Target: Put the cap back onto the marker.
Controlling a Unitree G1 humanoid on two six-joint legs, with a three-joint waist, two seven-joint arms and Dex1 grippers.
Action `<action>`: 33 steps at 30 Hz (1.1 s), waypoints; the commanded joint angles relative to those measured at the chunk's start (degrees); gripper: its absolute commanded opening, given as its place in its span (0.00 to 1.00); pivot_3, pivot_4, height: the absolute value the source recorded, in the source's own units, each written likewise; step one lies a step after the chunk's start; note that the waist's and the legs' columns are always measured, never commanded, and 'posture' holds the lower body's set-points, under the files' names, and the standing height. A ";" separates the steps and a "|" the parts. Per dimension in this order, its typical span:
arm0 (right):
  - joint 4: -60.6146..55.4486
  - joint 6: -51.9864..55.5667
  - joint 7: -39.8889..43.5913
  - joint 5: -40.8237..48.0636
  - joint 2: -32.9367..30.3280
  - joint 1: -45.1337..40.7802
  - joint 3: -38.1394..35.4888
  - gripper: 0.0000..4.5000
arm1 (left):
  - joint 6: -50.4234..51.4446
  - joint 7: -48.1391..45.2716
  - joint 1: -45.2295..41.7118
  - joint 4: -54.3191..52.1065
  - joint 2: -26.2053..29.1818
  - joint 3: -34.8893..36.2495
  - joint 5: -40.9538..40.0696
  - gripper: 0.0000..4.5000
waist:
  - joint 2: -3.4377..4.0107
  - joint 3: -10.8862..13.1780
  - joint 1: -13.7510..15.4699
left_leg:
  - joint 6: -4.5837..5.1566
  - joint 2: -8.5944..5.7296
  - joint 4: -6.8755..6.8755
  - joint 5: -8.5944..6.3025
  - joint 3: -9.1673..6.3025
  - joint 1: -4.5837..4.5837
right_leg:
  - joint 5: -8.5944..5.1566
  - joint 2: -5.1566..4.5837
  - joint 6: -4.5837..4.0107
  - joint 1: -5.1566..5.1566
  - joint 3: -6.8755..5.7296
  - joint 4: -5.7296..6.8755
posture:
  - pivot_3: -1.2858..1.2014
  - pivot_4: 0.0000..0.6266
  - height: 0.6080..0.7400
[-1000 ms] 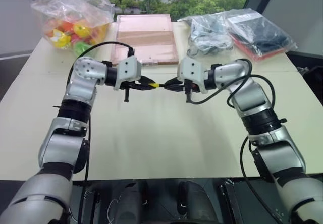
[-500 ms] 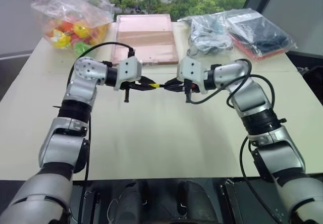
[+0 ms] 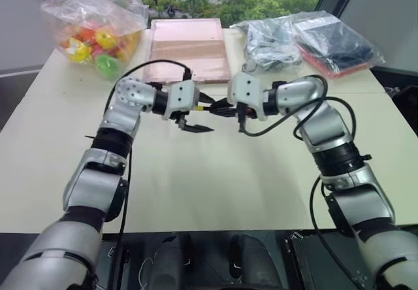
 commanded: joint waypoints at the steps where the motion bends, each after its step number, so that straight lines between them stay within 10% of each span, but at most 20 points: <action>1: -2.17 -0.15 -0.15 1.08 -2.11 0.90 -2.12 0.00 | 0.44 1.79 -2.74 1.06 1.51 3.14 -2.26 0.78 | 0.00 0.00 -0.08 | 0.00 0.00 0.00 0.00 0.00 0.00 | 0.00 0.00 0.00 0.00 0.00 0.00 | 0.52 0.24 1.00; 9: 1.25 2.88 -14.03 -1.59 -4.42 5.78 -8.88 0.00 | 23.44 -7.90 6.08 -15.07 9.92 5.98 -12.35 0.78 | 0.01 0.00 -0.30 | -0.01 0.01 -0.02 0.01 0.01 0.02 | -0.02 0.00 0.02 -0.02 0.03 0.14 | 0.52 0.24 1.00; 17: -12.68 22.40 -29.05 4.12 -3.49 23.41 -26.59 0.00 | 37.57 16.79 21.42 -31.96 9.66 19.60 -18.51 0.78 | 0.00 0.00 0.66 | -0.03 -0.03 0.08 0.02 -0.08 0.03 | -0.05 -0.05 0.04 0.03 0.05 0.23 | 0.52 0.24 1.00; 30: -17.05 29.55 -37.08 9.77 1.37 29.77 -29.86 0.00 | 38.56 51.74 36.61 -44.87 -5.14 23.77 -14.33 0.78 | -0.01 -0.02 0.15 | 0.16 -0.04 0.02 -0.10 -0.12 0.16 | -0.05 -0.04 0.04 0.10 0.07 0.23 | 0.52 0.24 1.00; 33: -16.38 29.34 -37.61 10.31 1.19 29.15 -29.40 0.29 | 38.27 55.09 38.44 -45.27 -6.43 23.24 -13.83 0.79 | -0.01 -0.02 0.14 | 0.22 -0.04 0.02 -0.13 -0.12 0.16 | -0.05 -0.04 0.04 0.11 0.07 0.21 | 0.52 0.24 1.00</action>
